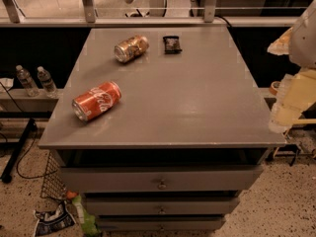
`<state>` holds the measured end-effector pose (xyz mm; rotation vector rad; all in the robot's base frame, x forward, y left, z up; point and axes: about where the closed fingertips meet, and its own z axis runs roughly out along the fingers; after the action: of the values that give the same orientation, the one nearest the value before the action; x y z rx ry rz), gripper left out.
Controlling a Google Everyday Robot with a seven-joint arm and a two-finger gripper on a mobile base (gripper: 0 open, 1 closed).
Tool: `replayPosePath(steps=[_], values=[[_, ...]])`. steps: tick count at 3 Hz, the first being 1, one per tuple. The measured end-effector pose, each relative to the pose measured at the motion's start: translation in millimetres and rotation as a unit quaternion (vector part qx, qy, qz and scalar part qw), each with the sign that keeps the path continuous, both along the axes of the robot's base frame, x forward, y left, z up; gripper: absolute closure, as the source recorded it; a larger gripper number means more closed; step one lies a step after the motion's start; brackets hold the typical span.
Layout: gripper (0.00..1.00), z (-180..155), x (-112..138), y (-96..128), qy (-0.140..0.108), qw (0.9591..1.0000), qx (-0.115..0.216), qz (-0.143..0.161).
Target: Move coke can near orange can
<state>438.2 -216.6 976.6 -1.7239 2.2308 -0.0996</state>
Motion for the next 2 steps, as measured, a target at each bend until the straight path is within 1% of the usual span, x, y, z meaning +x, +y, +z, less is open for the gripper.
replayPosePath(steps=[1,2], values=[[0.00,0,0,0,0.000,1.0000,0.000,0.000],[0.00,-31,26,21,0.003,0.9986,0.042,0.031]])
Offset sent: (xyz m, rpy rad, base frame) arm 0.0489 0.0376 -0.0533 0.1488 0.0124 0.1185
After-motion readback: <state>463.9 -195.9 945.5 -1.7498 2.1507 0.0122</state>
